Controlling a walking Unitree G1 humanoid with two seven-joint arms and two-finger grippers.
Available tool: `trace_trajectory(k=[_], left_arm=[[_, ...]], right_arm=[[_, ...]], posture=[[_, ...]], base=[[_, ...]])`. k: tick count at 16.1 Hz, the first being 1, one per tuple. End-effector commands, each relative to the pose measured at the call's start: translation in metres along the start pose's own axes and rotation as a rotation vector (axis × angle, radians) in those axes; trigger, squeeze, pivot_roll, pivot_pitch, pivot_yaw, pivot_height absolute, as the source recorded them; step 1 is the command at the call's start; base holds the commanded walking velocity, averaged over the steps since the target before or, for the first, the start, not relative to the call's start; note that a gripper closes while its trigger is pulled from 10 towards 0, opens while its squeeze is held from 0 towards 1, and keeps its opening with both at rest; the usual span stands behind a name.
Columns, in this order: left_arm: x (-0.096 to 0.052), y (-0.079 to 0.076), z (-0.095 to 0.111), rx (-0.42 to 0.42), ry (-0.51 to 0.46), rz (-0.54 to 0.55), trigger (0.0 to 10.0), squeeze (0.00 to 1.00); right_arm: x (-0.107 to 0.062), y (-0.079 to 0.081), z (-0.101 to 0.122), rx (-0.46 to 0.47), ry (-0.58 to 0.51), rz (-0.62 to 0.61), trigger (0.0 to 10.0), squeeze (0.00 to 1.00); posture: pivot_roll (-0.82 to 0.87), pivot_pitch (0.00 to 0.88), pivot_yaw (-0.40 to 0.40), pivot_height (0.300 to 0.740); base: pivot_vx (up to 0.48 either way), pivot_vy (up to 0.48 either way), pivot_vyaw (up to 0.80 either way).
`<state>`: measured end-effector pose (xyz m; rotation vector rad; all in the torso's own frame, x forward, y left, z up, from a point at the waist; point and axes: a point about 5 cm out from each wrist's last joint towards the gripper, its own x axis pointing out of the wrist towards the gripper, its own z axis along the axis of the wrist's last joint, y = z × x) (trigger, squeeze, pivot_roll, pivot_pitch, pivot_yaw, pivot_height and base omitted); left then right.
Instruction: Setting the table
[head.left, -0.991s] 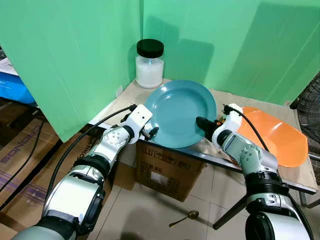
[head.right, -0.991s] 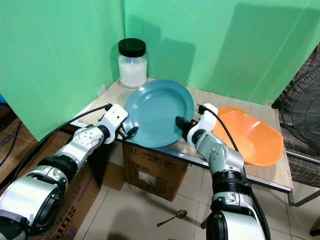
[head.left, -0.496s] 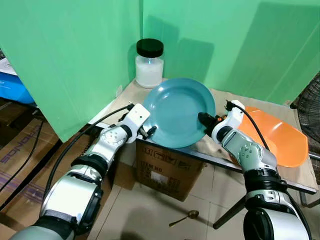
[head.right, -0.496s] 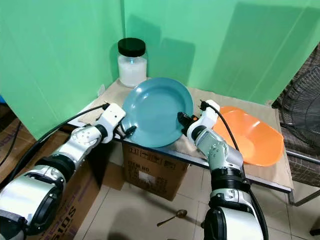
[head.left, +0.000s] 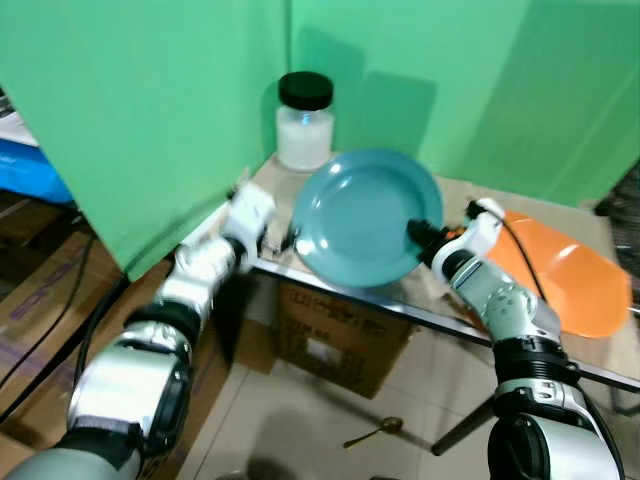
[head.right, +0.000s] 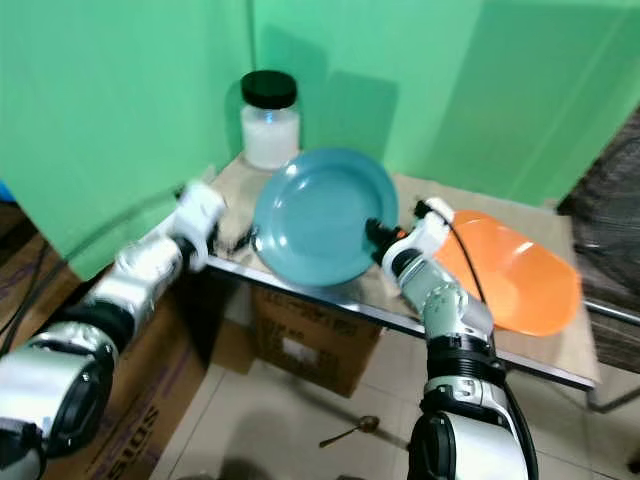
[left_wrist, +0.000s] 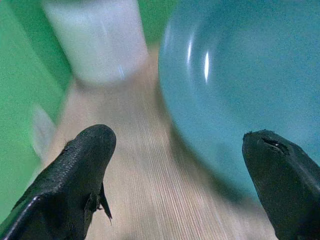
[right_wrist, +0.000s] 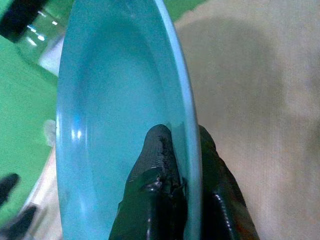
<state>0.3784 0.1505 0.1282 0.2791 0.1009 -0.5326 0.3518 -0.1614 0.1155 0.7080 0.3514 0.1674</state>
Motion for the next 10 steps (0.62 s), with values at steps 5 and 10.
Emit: trace_trajectory(k=[5, 10], left_arm=[[-0.017, 0.013, 0.079, -0.013, -0.424, 0.007, 10.0, 0.82], [-0.058, -0.006, 0.074, 0.026, -0.368, 0.154, 10.0, 0.00]], right_arm=[[-0.024, 0.040, 0.053, -0.060, -0.227, 0.177, 0.0, 0.00], [-0.104, 0.063, 0.082, -0.365, -0.509, 0.225, 10.0, 0.00]], posture=[[-0.08, 0.000, 0.005, 0.740], [-0.06, 0.000, 0.013, 0.740]], base=[[0.000, 0.000, 0.00], [0.000, 0.000, 0.00]])
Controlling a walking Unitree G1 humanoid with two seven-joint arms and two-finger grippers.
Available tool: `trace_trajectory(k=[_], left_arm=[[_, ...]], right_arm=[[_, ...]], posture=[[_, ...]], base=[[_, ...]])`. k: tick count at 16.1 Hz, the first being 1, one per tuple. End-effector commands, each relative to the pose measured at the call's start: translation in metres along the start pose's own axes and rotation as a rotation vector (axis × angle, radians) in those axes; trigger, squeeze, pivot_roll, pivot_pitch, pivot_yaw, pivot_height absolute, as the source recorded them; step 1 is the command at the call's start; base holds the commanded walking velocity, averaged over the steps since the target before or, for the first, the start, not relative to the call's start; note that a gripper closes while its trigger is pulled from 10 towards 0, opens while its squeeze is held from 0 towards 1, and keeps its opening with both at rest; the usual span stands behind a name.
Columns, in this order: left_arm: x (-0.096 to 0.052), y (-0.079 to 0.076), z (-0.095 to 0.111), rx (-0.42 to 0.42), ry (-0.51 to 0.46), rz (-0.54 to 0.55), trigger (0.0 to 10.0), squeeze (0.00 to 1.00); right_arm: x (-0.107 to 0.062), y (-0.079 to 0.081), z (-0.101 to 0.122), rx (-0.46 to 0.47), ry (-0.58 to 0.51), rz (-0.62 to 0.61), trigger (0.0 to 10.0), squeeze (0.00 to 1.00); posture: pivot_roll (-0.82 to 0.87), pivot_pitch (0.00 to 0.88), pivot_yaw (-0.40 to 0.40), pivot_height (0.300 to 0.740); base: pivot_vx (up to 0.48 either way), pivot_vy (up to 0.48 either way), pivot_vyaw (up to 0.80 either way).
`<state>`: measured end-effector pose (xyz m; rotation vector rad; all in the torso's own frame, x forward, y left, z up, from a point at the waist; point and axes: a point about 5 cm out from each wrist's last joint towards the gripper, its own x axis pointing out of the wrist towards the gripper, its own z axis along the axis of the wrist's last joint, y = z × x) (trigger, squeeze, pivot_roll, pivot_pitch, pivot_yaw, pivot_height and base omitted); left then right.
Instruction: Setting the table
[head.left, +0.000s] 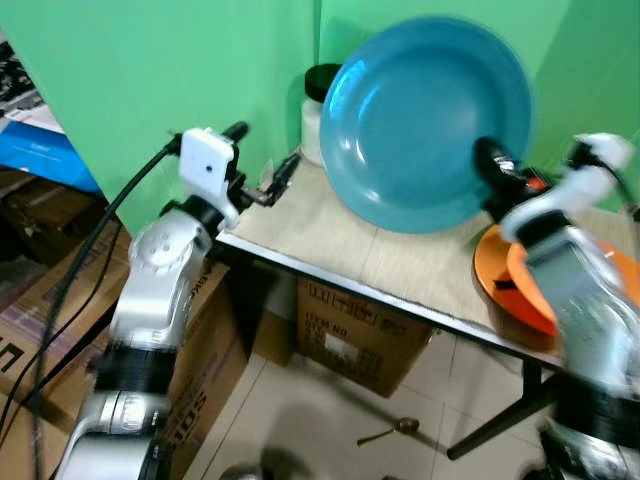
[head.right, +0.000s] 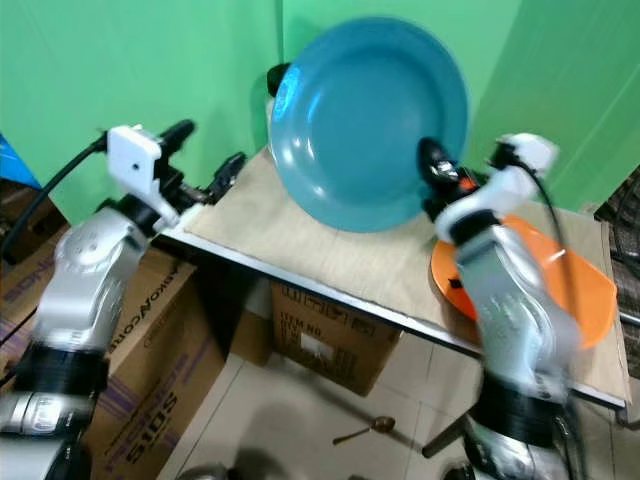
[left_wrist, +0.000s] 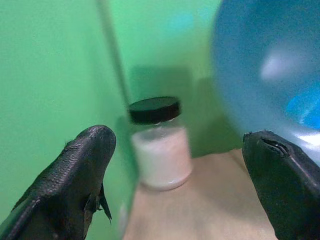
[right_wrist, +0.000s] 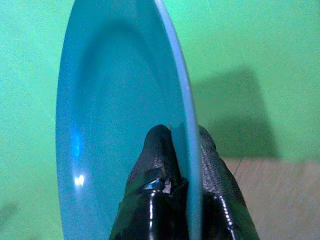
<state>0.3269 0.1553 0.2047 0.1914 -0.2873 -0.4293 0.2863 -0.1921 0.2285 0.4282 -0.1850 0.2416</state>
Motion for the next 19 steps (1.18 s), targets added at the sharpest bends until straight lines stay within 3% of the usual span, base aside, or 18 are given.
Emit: trace_trajectory(k=[1, 2, 3, 6, 11, 15, 16, 19], left_arm=[[-0.004, -0.005, 0.003, 0.010, 0.027, 0.037, 10.0, 0.00], [-0.007, -0.008, 0.004, 0.004, 0.043, 0.047, 10.0, 0.00], [-0.012, -0.014, 0.004, 0.024, 0.082, 0.057, 10.0, 0.00], [-0.020, -0.019, 0.000, -0.002, 0.138, 0.096, 10.0, 0.00], [-0.024, -0.020, 0.019, 0.021, 0.008, 0.283, 10.0, 0.04], [-0.023, -0.019, 0.024, 0.036, -0.001, 0.289, 10.0, 0.04], [-0.024, -0.024, 0.022, 0.014, 0.054, 0.196, 10.0, 0.00], [-0.028, -0.023, 0.017, -0.004, 0.071, 0.172, 10.0, 0.00]], right_arm=[[-0.010, 0.010, 0.017, -0.081, -0.086, 0.008, 10.0, 0.00], [-0.015, 0.013, 0.018, -0.113, -0.095, -0.006, 10.0, 0.00], [-0.027, 0.013, 0.015, -0.250, -0.129, -0.104, 10.0, 0.00], [-0.044, 0.024, 0.006, -0.319, -0.145, -0.138, 10.0, 0.00], [-0.054, 0.026, 0.010, -0.339, -0.202, -0.220, 10.0, 0.00], [-0.050, 0.030, 0.014, -0.327, -0.227, -0.214, 10.0, 0.00], [-0.050, 0.030, 0.013, -0.331, -0.222, -0.226, 10.0, 0.00], [-0.049, 0.026, 0.010, -0.322, -0.199, -0.237, 10.0, 0.00]], posture=[[-0.06, 0.000, 0.013, 0.740], [-0.06, 0.000, 0.013, 0.740], [-0.05, 0.000, 0.020, 0.740], [-0.05, 0.000, 0.029, 0.740], [-0.04, 0.000, 0.009, 0.740], [-0.04, 0.000, -0.003, 0.740], [-0.04, 0.000, -0.003, 0.740], [-0.04, 0.000, -0.019, 0.740]], base=[[0.000, 0.000, 0.00], [0.000, 0.000, 0.00], [0.000, 0.000, -0.80], [0.000, 0.000, -0.80], [0.000, 0.000, -0.80], [0.000, 0.000, -0.80], [0.000, 0.000, -0.80], [0.000, 0.000, -0.80]])
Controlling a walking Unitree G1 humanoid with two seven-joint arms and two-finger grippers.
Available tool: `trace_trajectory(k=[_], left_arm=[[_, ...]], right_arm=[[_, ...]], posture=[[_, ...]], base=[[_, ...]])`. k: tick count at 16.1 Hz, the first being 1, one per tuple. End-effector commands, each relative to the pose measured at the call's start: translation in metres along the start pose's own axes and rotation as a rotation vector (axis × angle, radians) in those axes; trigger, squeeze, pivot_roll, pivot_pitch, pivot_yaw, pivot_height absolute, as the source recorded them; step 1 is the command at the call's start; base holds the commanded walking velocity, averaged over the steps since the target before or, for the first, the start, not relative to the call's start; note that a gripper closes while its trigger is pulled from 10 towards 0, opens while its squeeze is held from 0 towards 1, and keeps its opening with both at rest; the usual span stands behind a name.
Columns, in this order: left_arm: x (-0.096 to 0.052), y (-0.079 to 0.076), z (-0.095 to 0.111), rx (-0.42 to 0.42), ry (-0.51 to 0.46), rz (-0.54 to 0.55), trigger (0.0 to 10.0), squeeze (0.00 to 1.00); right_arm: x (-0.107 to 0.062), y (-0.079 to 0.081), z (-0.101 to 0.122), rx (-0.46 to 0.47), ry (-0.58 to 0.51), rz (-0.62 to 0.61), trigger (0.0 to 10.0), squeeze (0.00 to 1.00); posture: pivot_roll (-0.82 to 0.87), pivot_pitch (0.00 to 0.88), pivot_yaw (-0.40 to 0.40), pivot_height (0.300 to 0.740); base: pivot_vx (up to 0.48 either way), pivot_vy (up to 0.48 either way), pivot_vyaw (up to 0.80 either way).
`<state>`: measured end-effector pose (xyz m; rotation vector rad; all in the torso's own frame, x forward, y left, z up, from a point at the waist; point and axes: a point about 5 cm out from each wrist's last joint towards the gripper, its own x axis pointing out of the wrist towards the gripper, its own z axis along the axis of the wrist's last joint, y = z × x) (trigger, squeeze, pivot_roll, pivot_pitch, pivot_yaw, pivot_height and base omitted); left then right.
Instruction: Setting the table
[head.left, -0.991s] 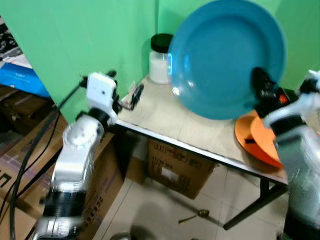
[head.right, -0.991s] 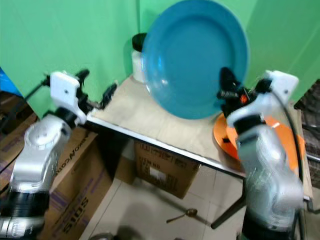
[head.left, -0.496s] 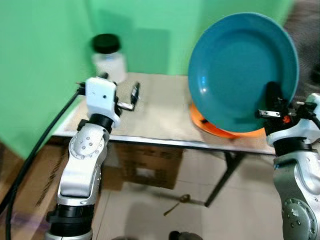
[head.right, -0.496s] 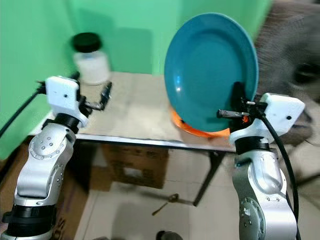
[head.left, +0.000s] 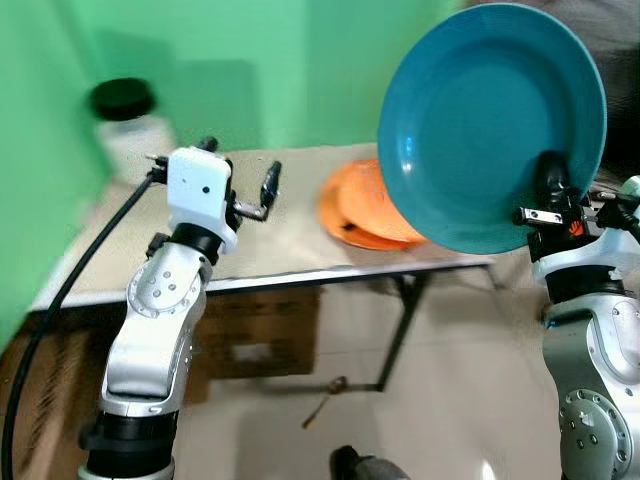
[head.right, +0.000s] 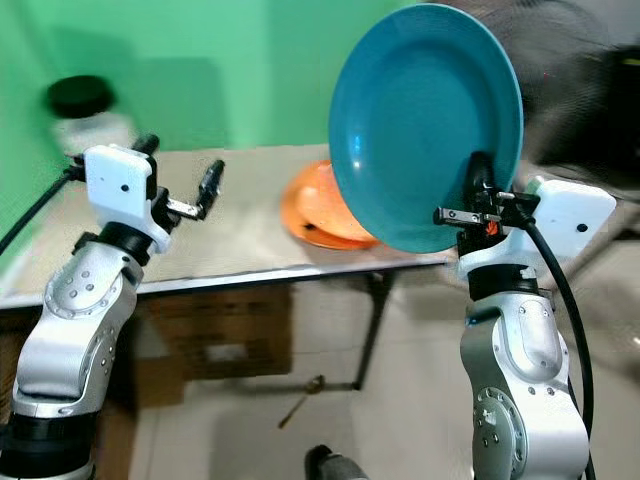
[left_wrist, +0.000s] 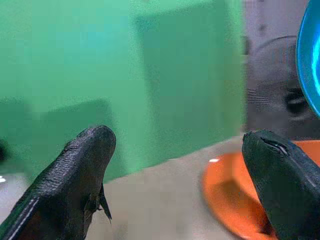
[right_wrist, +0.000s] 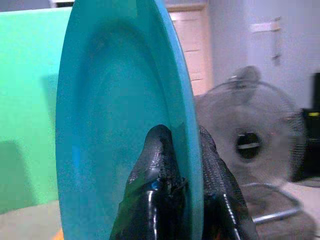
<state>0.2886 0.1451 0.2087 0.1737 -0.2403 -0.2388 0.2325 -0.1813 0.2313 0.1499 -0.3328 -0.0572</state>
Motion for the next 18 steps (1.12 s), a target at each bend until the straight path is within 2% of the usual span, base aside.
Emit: trace_trajectory(k=[1, 7, 10, 11, 18], left_arm=[[-0.001, 0.001, -0.004, -0.013, 0.025, -0.001, 10.0, 0.00], [0.000, -0.008, -0.011, -0.071, 0.056, -0.021, 10.0, 0.00], [0.001, -0.010, -0.012, -0.089, 0.061, -0.012, 10.0, 0.00], [0.001, -0.011, -0.018, -0.100, 0.084, 0.003, 10.0, 0.00], [0.000, -0.022, -0.023, -0.111, 0.097, -0.043, 10.0, 0.00]], right_arm=[[0.000, -0.001, 0.003, -0.001, -0.015, -0.003, 10.0, 0.00], [0.003, -0.011, 0.000, -0.017, 0.014, -0.053, 10.0, 0.00], [0.003, -0.014, -0.005, -0.030, 0.047, -0.057, 10.0, 0.00], [0.004, -0.015, -0.010, -0.059, 0.088, -0.052, 10.0, 0.00], [-0.009, -0.023, -0.023, -0.078, 0.178, -0.093, 10.0, 0.00]], posture=[[-0.04, 0.000, -0.020, 0.740], [-0.06, 0.000, -0.026, 0.740], [-0.07, 0.000, -0.042, 0.740], [-0.09, 0.000, -0.047, 0.740], [-0.12, 0.000, -0.031, 0.740]], base=[[0.000, 0.000, -0.80], [0.000, 0.000, -0.80], [0.000, 0.000, -0.80], [0.000, 0.000, -0.80], [0.000, 0.000, -0.80]])
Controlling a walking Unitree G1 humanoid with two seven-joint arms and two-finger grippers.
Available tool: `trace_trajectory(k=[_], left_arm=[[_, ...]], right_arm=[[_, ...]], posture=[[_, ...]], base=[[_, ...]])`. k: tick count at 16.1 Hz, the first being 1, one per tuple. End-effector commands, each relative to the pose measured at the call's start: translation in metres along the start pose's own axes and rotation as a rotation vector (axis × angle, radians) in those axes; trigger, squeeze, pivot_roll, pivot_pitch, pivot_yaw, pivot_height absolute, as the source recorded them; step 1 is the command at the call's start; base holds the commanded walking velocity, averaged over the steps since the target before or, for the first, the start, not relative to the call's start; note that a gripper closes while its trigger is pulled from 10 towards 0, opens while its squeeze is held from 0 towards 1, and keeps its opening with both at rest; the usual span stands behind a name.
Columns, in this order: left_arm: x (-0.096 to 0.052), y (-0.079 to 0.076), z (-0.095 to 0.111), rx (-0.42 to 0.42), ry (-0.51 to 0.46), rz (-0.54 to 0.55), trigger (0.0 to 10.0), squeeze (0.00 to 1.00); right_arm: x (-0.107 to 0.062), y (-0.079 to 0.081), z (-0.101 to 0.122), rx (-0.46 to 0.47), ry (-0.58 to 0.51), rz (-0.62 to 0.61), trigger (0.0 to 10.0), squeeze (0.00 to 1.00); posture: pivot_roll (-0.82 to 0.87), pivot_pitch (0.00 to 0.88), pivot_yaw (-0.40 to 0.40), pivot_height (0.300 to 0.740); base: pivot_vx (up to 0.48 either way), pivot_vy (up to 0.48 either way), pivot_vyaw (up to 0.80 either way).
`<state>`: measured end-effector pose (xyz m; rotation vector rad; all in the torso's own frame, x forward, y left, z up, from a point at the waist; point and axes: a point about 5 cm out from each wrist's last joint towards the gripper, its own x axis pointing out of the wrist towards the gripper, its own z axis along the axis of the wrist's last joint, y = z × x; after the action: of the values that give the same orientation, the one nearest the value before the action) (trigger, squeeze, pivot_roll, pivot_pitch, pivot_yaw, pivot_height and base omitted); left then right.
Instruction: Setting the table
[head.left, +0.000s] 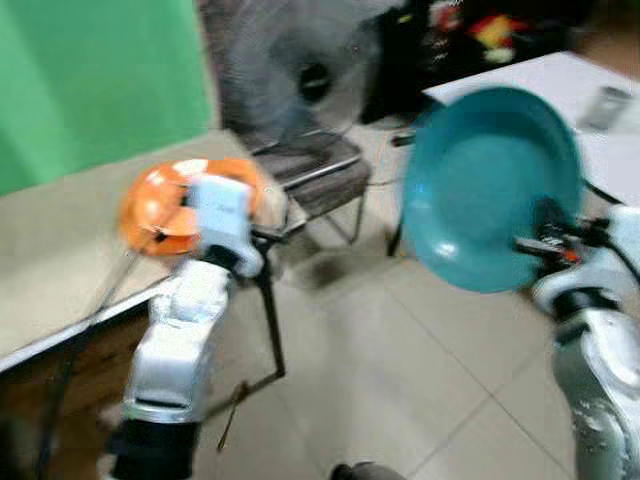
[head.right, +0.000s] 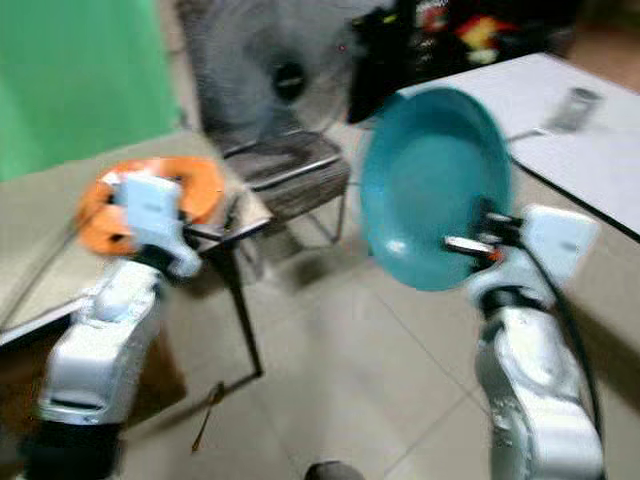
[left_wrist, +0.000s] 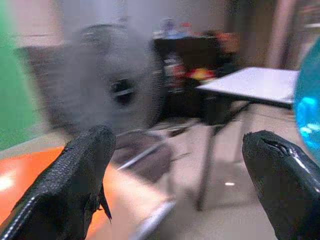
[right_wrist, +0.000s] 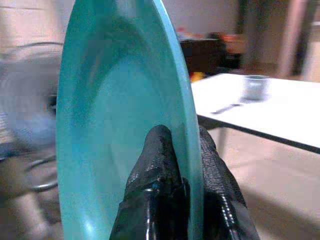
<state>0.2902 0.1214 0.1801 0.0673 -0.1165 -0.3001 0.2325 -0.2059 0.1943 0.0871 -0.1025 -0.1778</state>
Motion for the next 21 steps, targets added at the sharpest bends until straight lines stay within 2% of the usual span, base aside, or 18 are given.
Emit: trace_trajectory(k=[1, 9, 19, 21], left_arm=[[-0.001, 0.005, 0.002, 0.012, -0.011, 0.012, 10.0, 0.00], [-0.003, 0.002, 0.003, -0.005, -0.015, -0.030, 10.0, 0.00], [-0.005, -0.003, -0.001, -0.026, -0.001, -0.068, 10.0, 0.00], [-0.005, -0.002, -0.002, -0.026, 0.005, -0.065, 10.0, 0.00]], right_arm=[[-0.003, 0.006, 0.008, 0.009, -0.034, 0.034, 10.0, 0.00], [-0.009, 0.010, -0.005, -0.048, 0.023, 0.047, 10.0, 0.00], [-0.007, 0.008, -0.009, -0.057, 0.074, 0.044, 10.0, 0.00], [-0.007, 0.009, -0.010, -0.052, 0.079, 0.052, 10.0, 0.00]], posture=[[-0.12, 0.000, -0.028, 0.740], [-0.11, 0.000, -0.033, 0.740], [-0.11, 0.000, -0.033, 0.740], [-0.11, 0.000, -0.034, 0.740]], base=[[0.000, 0.000, -0.80], [0.000, 0.000, -0.80], [0.361, 0.000, -0.80], [0.428, 0.000, -0.28]])
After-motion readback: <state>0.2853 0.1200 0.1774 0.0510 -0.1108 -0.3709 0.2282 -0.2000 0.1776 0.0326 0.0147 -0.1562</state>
